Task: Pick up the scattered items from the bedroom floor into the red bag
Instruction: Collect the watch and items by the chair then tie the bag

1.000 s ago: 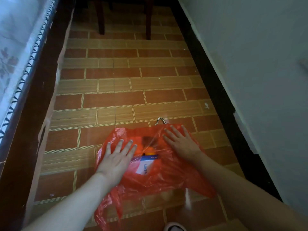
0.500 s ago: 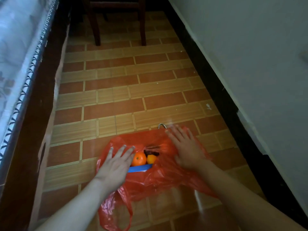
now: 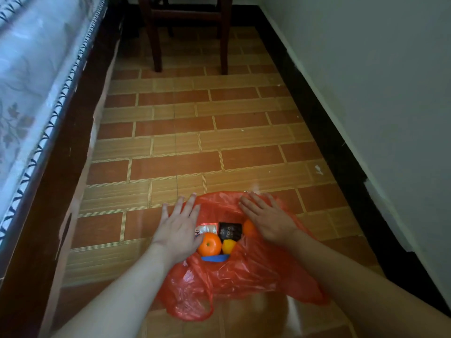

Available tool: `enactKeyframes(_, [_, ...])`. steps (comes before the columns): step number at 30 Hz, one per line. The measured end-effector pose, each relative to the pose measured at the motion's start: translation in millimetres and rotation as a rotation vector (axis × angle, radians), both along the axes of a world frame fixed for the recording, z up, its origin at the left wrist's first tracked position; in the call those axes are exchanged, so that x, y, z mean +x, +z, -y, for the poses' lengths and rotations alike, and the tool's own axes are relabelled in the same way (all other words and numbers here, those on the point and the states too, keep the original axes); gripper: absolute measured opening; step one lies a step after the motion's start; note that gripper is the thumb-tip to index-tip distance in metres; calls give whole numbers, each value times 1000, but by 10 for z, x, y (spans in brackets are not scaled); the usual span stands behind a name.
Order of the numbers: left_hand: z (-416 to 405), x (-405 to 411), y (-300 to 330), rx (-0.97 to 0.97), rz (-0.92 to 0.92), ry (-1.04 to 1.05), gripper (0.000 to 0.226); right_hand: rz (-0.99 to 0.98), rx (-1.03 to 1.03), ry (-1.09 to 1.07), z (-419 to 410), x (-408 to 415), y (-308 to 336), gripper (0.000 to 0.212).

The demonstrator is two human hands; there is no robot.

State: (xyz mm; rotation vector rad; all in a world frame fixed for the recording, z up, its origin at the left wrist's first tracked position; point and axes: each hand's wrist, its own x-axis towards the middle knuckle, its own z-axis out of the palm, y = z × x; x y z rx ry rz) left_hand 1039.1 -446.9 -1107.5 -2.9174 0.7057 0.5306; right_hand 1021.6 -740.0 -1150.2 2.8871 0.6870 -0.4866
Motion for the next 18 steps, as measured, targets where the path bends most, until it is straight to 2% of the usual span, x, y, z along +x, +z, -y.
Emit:
enactKeyframes(2, [24, 11, -41, -15, -36, 42, 81, -47, -24, -9, -10, 54, -14, 86])
enactKeyframes(4, [19, -59, -113, -19, -105, 49, 81, -87, 20, -69, 8, 36, -51, 76])
enactKeyframes(6, [-53, -145, -200, -25, -147, 49, 76, -126, 189, -238, 94, -20, -126, 67])
enactKeyframes(9, [-210, -180, -306, -78, -186, 110, 68, -201, 400, -416, 275, -156, -266, 69])
enactKeyframes(12, [-262, -179, -383, -141, -251, 177, 70, -254, 296, -402, 341, -392, -346, 71])
enactKeyframes(15, [-233, -198, -418, -199, -286, 166, 69, -268, 215, -394, 278, -631, -329, 94])
enactKeyframes(18, [-181, -190, -365, -291, -220, 86, 60, -196, 260, -427, 274, -743, -310, 87])
